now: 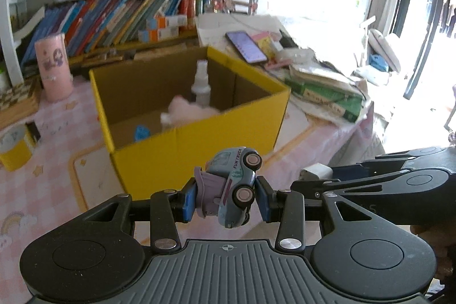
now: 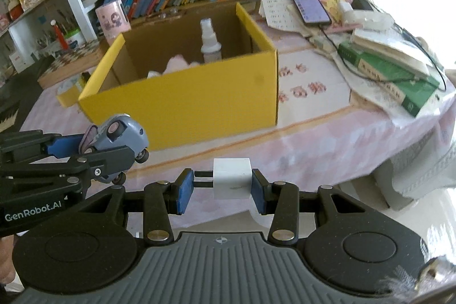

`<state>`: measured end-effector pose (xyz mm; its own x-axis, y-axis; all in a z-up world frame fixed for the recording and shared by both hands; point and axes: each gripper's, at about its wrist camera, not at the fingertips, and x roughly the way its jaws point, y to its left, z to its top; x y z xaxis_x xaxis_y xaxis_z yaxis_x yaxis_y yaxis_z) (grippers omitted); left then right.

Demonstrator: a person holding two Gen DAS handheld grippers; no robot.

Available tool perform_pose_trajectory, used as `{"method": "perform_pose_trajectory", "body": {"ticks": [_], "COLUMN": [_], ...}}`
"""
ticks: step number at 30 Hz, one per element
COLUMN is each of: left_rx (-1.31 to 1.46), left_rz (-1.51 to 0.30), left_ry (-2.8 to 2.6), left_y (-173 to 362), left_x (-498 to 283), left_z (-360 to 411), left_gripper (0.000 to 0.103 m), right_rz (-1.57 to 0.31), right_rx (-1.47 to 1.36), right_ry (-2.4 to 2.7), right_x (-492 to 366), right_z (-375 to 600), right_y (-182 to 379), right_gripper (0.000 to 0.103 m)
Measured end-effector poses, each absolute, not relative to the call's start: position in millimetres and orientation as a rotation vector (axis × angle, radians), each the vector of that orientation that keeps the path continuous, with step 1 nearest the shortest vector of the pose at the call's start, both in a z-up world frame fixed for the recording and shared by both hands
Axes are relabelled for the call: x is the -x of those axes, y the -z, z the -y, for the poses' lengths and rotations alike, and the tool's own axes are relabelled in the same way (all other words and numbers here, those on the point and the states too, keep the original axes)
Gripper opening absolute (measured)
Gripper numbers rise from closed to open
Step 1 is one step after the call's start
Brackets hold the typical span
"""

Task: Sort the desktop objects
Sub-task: 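Drop the toy car into the yellow box with left tool while right tool releases the charger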

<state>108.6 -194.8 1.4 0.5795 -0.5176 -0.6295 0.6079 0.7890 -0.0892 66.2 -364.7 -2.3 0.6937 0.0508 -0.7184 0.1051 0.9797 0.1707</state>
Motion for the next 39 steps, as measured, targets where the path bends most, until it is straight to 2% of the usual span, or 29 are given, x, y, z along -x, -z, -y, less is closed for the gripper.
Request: {"method": "perform_pose_trajectory", "body": {"ticks": [8, 16, 29, 39], "left_rx": [-0.09, -0.09, -0.189, -0.191], "left_rz": [-0.536, -0.488, -0.613, -0.677], "left_ry": [0.594, 0.461, 0.369, 0.341], "left_y": [-37.2, -47.6, -4.1, 15.5], "left_x": [-123.8, -160.9, -206.2, -212.8], "left_z": [208.7, 217.2, 237.9, 240.8], "left_gripper": [0.04, 0.04, 0.04, 0.042], "right_rz": [-0.671, -0.563, -0.537, -0.6], "right_rx": [-0.164, -0.133, -0.107, -0.075], "right_ry": [-0.001, -0.062, -0.16, -0.232], "right_x": [-85.4, -122.8, -187.5, -236.8], "right_z": [395.5, 416.7, 417.0, 404.0], "right_y": [-33.3, -62.4, -61.7, -44.6], "right_gripper": [0.04, 0.04, 0.04, 0.04]}}
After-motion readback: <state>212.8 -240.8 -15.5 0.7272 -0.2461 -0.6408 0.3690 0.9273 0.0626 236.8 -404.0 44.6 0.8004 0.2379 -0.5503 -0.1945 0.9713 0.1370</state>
